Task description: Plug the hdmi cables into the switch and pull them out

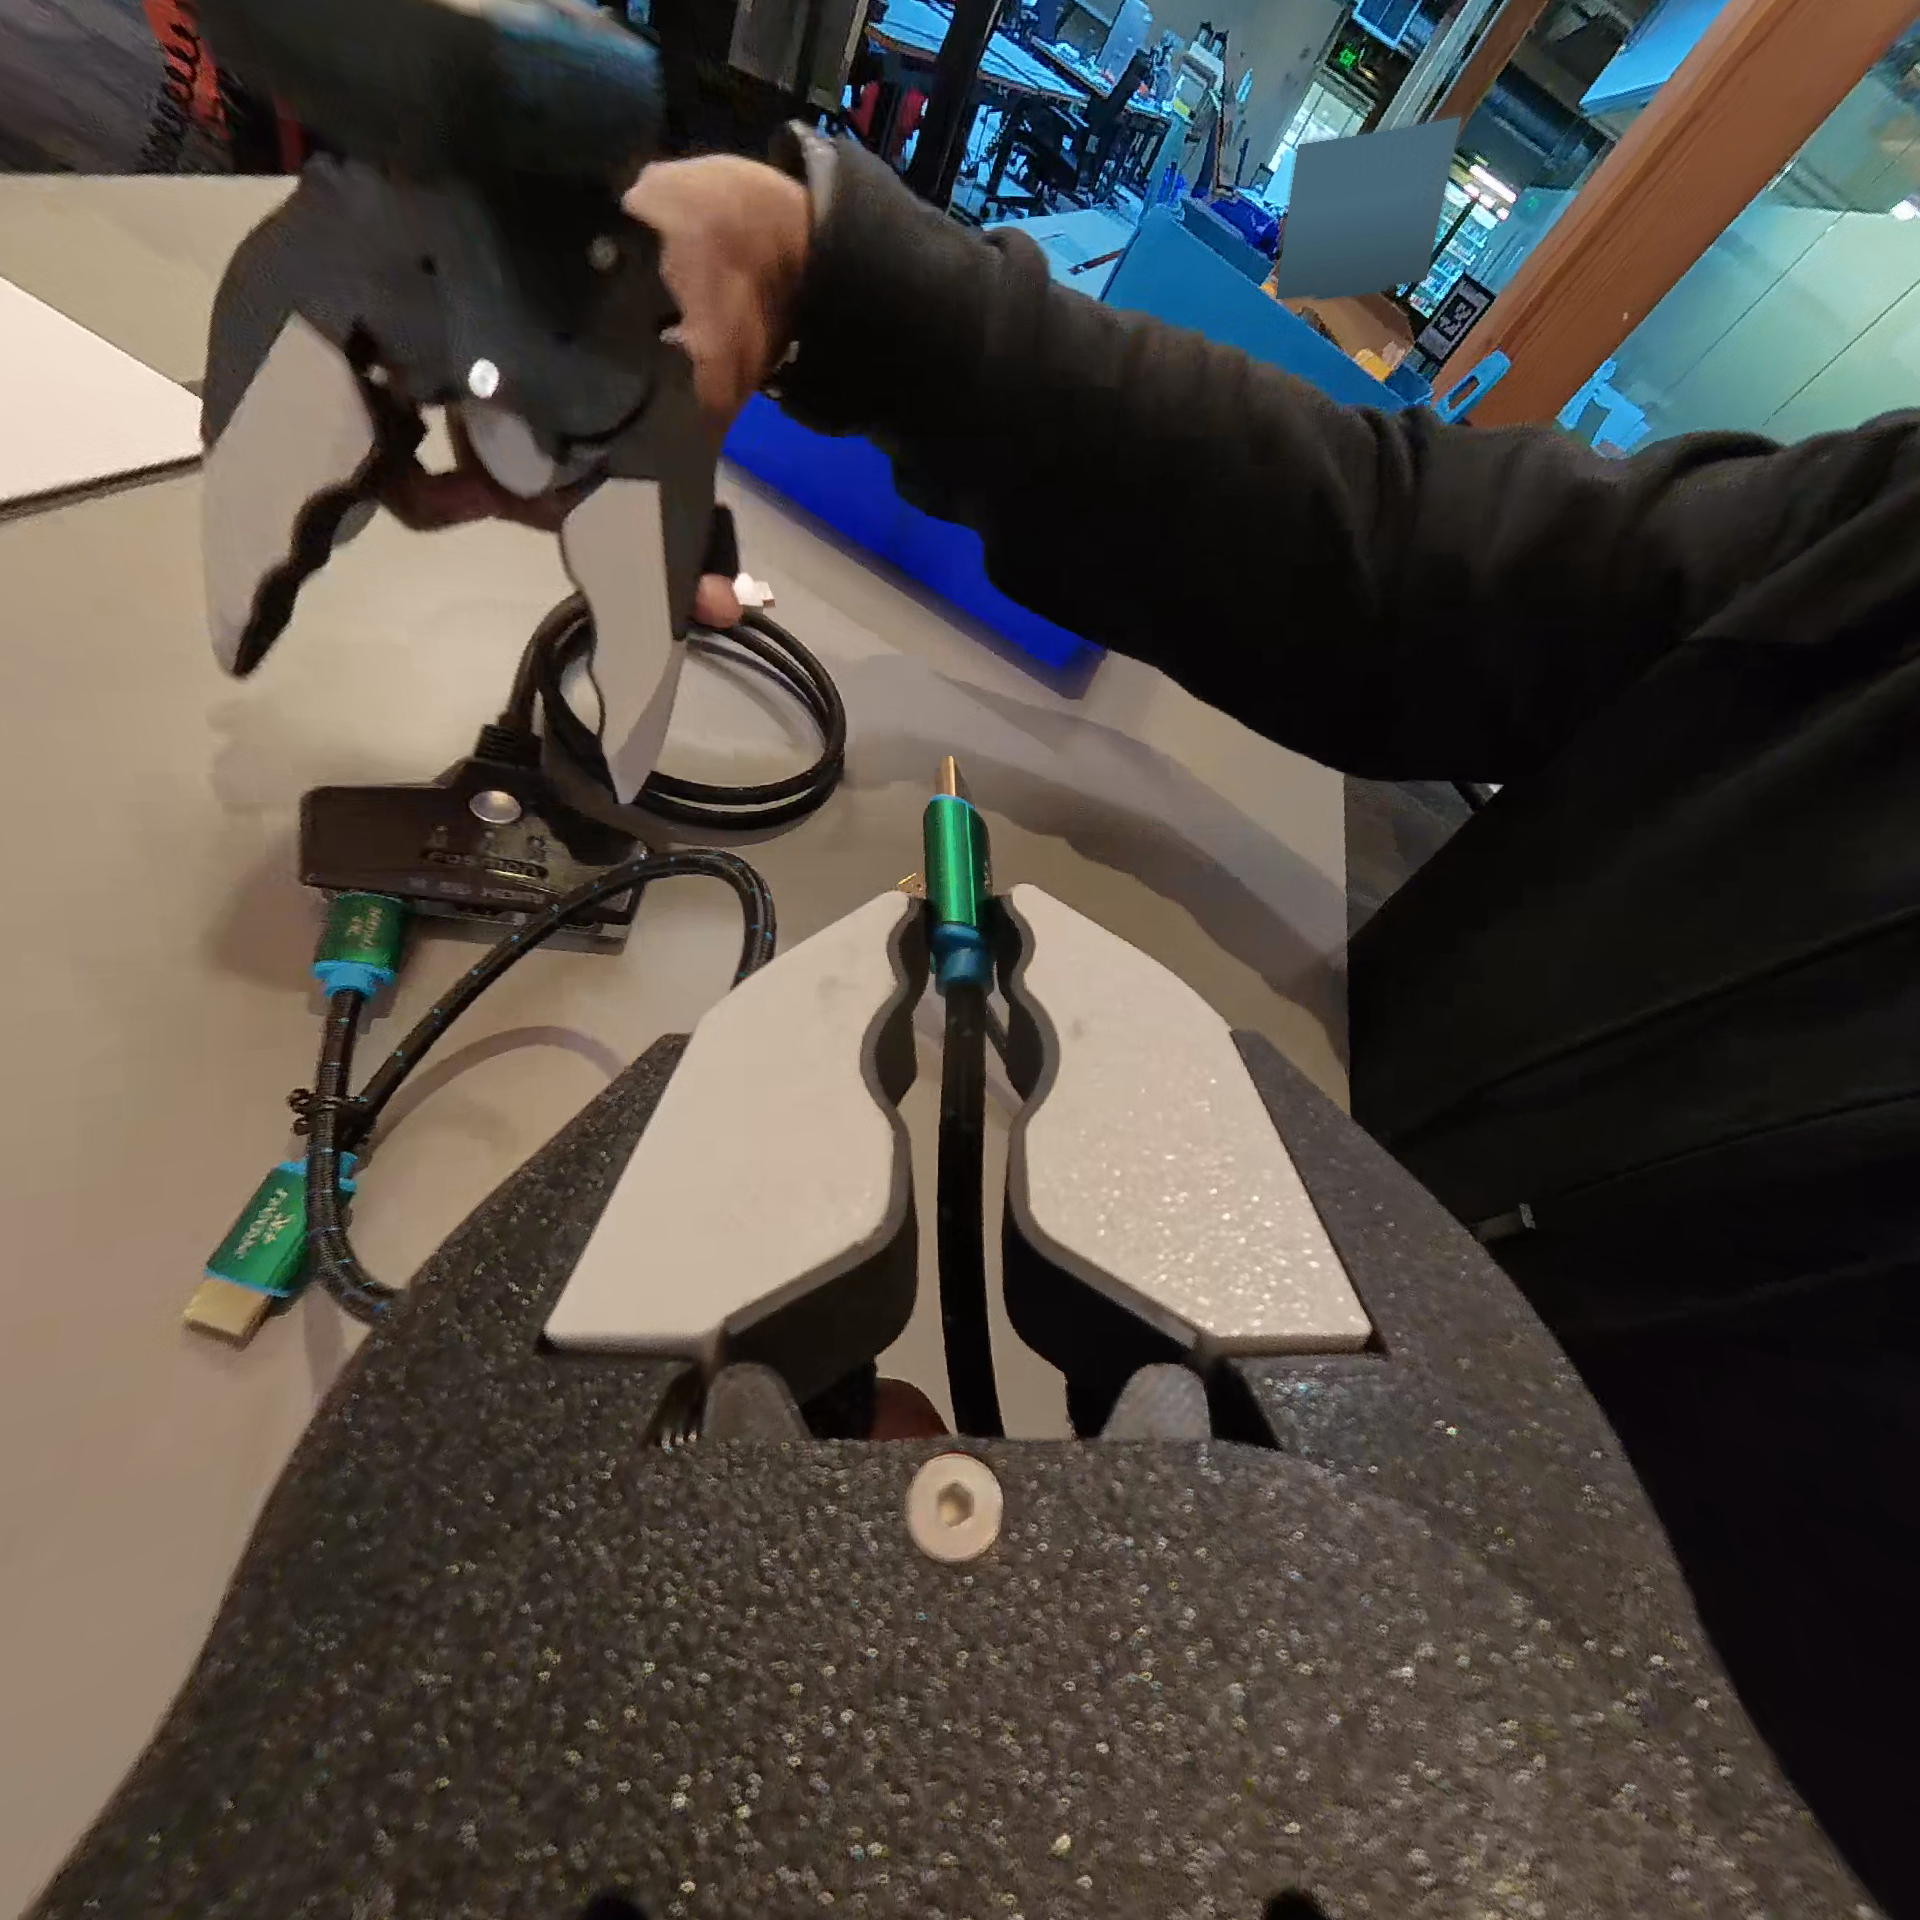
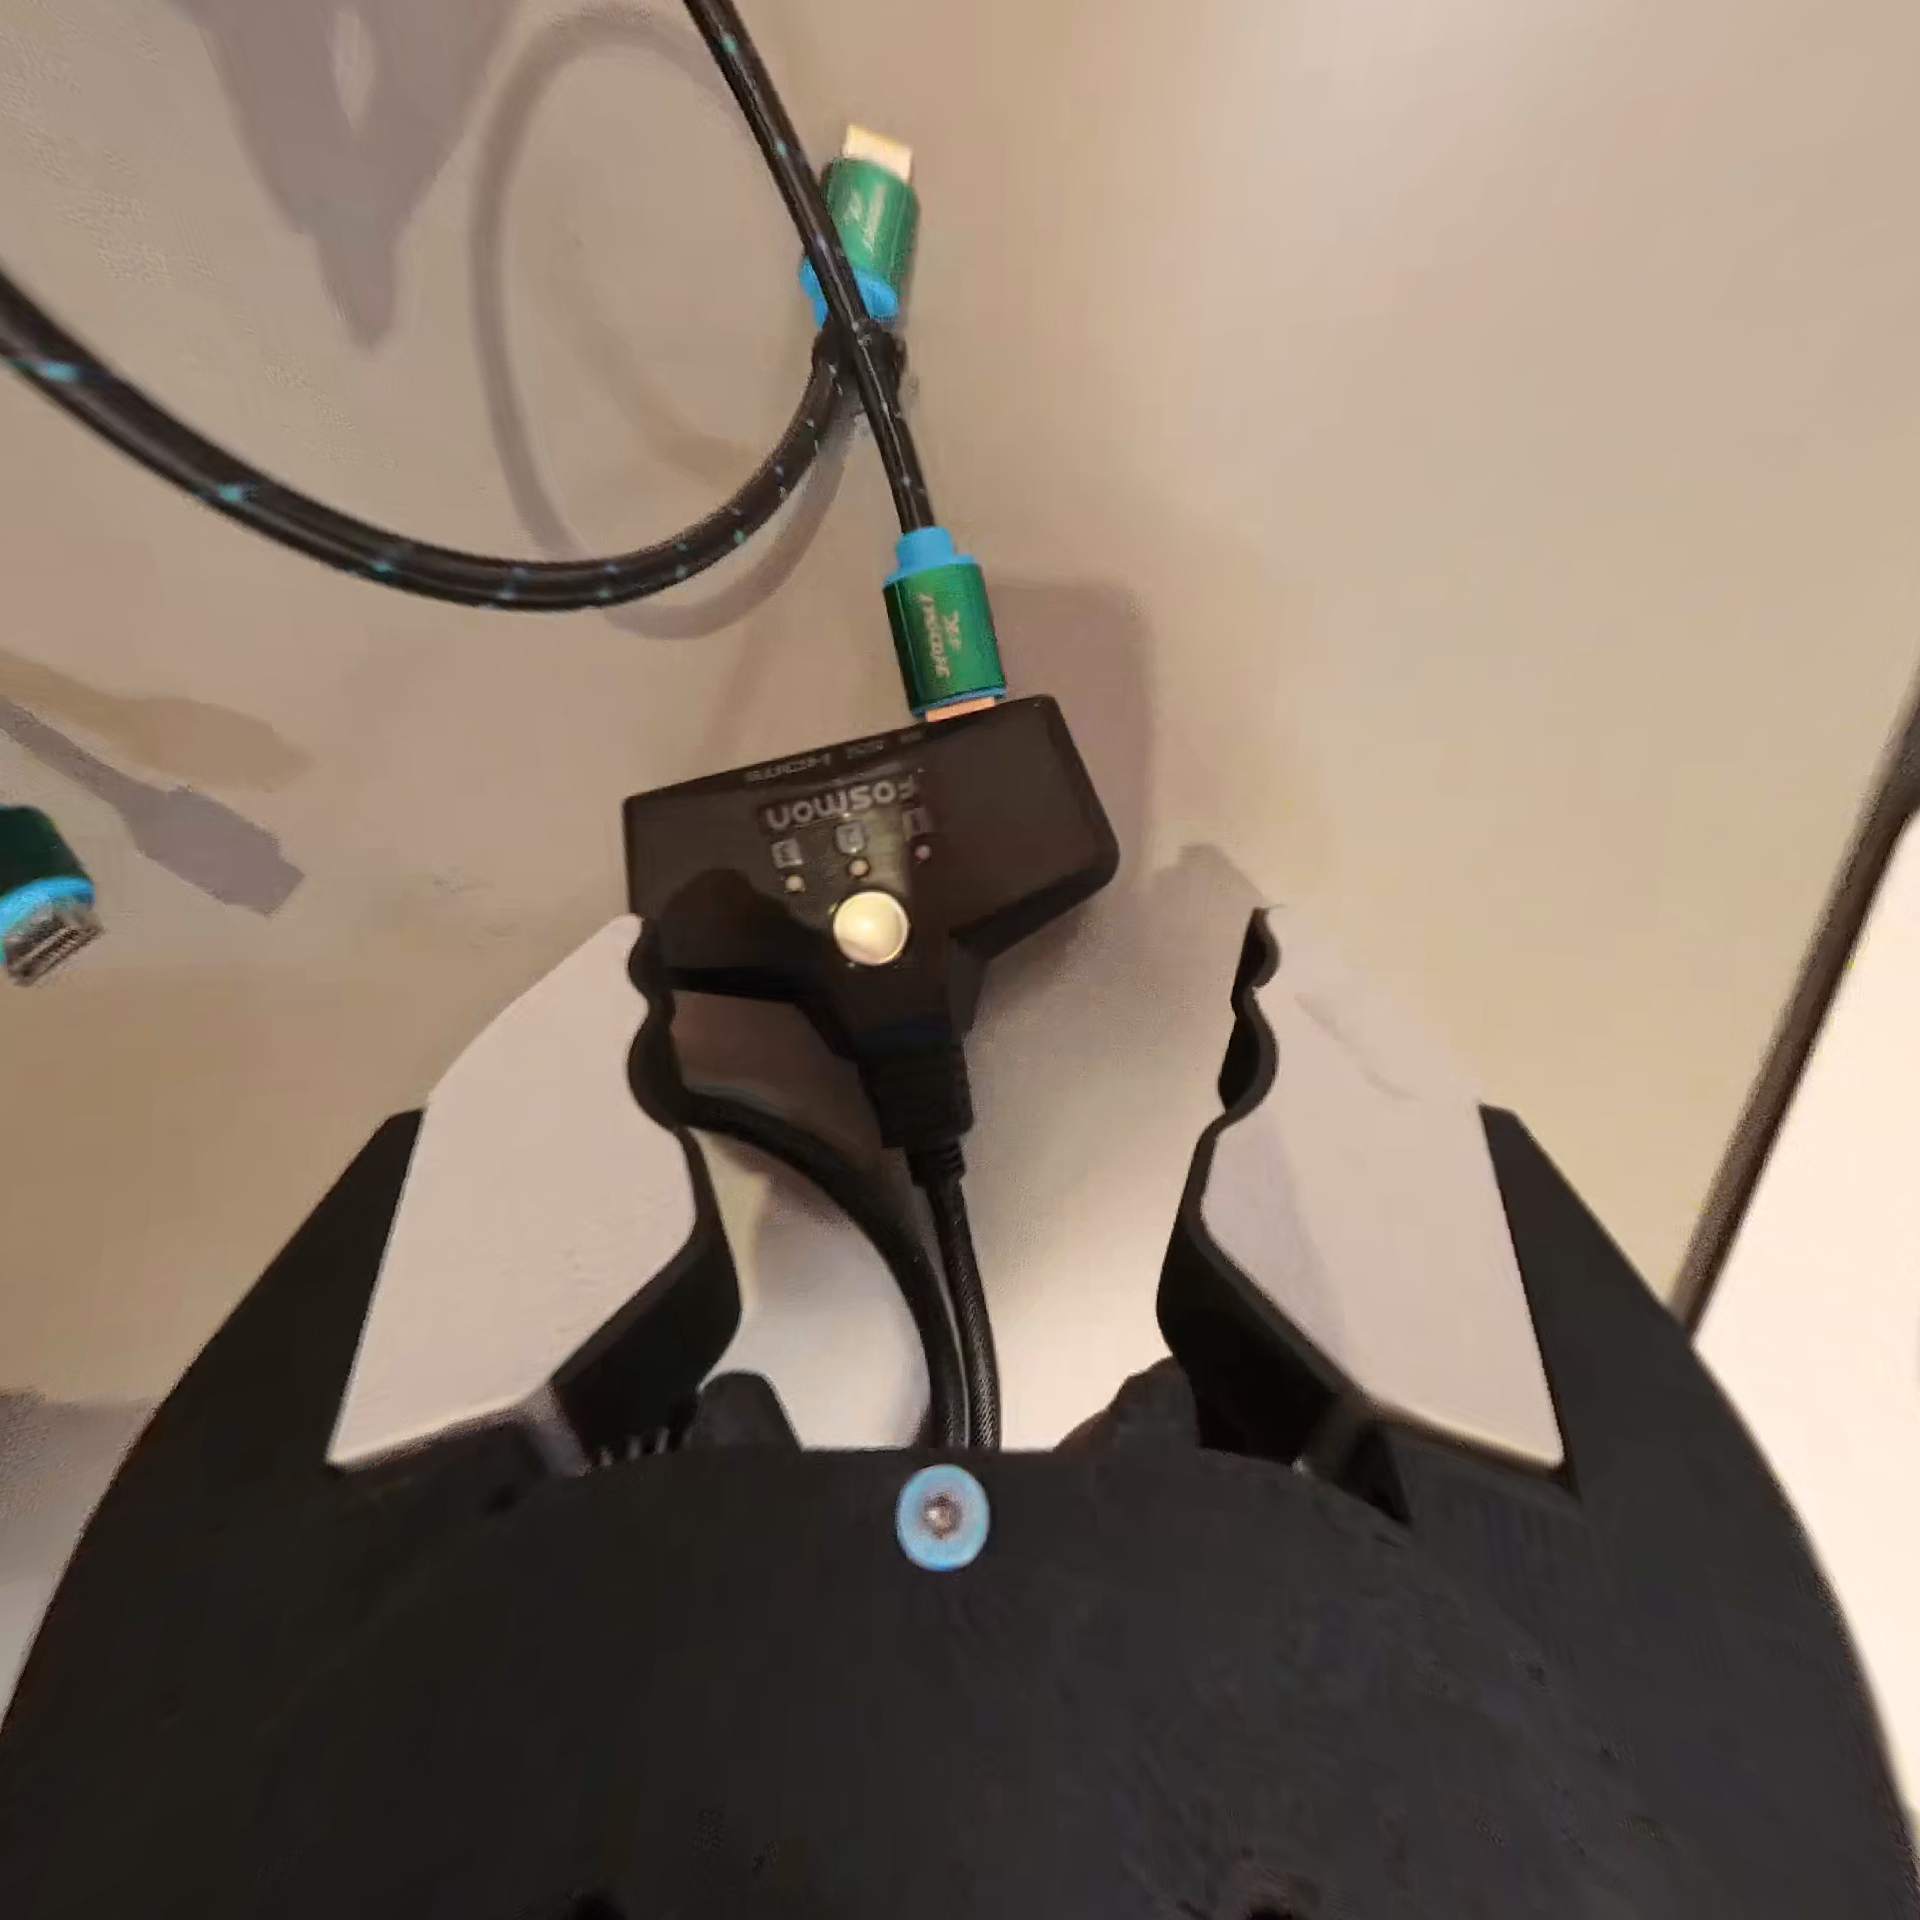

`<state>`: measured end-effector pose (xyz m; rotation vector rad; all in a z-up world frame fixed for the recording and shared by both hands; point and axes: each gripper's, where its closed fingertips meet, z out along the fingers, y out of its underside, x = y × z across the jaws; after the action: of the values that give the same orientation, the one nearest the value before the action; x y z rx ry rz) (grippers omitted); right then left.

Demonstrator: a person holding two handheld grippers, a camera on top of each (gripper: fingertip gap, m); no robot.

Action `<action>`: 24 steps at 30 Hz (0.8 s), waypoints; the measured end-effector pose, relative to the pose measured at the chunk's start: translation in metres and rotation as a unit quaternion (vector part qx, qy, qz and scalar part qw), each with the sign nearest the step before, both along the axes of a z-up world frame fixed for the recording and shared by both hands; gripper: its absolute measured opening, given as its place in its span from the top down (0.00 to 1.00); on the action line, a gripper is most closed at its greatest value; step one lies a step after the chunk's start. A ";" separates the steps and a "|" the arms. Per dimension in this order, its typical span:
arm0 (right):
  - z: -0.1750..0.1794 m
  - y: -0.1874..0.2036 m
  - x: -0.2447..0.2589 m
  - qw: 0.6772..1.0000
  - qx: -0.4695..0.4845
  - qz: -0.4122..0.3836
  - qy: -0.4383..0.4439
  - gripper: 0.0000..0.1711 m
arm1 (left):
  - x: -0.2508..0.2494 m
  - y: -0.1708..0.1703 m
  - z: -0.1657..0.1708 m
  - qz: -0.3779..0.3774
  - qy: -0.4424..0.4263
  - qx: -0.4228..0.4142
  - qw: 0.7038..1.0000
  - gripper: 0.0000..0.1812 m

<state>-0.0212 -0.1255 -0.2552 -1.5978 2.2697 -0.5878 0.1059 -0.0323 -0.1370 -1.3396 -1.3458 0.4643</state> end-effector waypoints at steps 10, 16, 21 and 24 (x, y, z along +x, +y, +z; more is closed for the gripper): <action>-0.031 0.008 0.014 0.995 0.090 0.034 0.025 0.36 | 0.007 -0.035 0.050 -0.001 0.032 -0.026 0.999 0.94; -0.037 0.029 0.016 0.995 0.062 0.025 0.080 0.36 | 0.005 -0.035 0.052 -0.017 0.034 -0.014 0.999 0.94; -0.036 0.043 0.023 0.996 0.042 -0.034 0.066 0.36 | 0.012 -0.015 0.070 -0.038 0.045 -0.024 0.998 0.94; -0.030 0.045 0.023 0.996 -0.019 -0.064 0.058 0.36 | 0.014 -0.008 0.079 -0.038 0.041 -0.034 0.998 0.94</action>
<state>0.0022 -0.0802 -0.2850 -1.5501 2.4745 -0.5884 0.1201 -0.0402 -0.0578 -1.4067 -1.2165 0.5113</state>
